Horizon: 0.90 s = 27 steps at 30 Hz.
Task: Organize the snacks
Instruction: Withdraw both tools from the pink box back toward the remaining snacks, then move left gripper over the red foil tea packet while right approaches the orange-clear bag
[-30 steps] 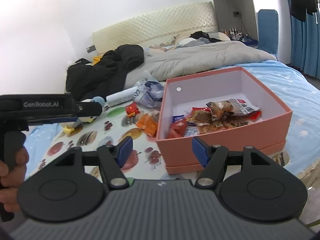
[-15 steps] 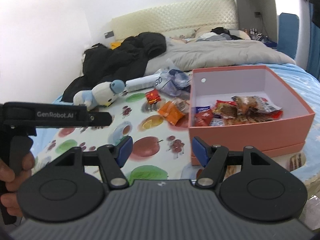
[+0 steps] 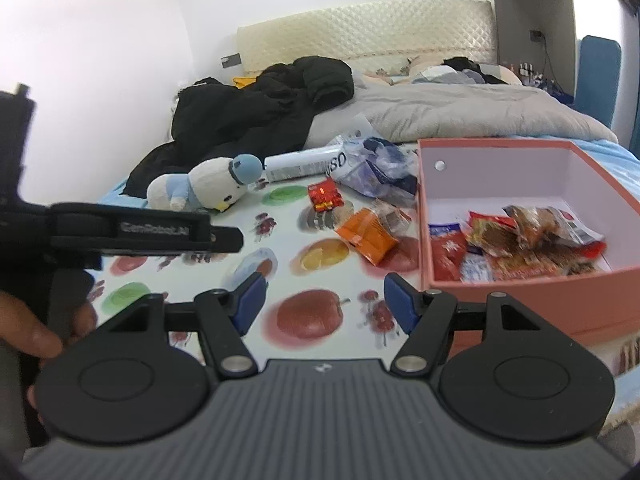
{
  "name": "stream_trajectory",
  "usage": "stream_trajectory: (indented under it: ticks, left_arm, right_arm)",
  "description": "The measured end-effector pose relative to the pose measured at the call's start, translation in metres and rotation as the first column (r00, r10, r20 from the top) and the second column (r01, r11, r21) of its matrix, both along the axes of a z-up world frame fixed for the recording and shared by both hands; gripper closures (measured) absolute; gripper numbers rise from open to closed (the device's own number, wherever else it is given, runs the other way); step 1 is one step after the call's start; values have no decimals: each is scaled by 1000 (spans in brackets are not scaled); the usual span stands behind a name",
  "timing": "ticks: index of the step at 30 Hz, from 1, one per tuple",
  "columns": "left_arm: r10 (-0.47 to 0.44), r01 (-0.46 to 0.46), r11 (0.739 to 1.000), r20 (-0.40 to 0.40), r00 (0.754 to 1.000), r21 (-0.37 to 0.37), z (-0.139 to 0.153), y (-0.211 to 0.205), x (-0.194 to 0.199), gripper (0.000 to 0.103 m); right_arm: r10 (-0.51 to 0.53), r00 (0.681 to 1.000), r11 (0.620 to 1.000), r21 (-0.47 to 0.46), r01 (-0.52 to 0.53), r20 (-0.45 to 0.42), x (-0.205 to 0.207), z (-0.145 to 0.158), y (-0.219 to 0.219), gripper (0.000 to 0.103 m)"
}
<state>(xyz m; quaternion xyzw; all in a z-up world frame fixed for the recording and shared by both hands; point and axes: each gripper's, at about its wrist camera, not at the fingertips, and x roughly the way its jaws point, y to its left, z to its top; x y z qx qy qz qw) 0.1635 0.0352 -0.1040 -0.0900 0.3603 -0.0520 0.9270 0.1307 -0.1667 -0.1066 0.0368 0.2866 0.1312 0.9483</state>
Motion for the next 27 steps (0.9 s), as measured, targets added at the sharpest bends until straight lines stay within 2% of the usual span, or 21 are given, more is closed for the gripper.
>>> stream_trajectory:
  ticks: [7,16,22,27]
  left_arm:
    - [21,-22,1000,-56,998,-9,-35,21,51,31]
    - [29,-33,999,-101,994,-43,-77,47,138,28]
    - [0,-8,992,-67,998,-123,-90,56,201,21]
    - [-35,17,979,-87,996,-202,-104,53,255,20]
  right_arm:
    - [-3,1000,1000,-22,3,9,32,-14,26,35]
    - [-53,998,996,-71,52,-15,92,-58,53,35]
    - [-98,995,990,-106,97,-4,136,-83,61,35]
    - [-147,989,980,-135,150,27,171,-102,63,35]
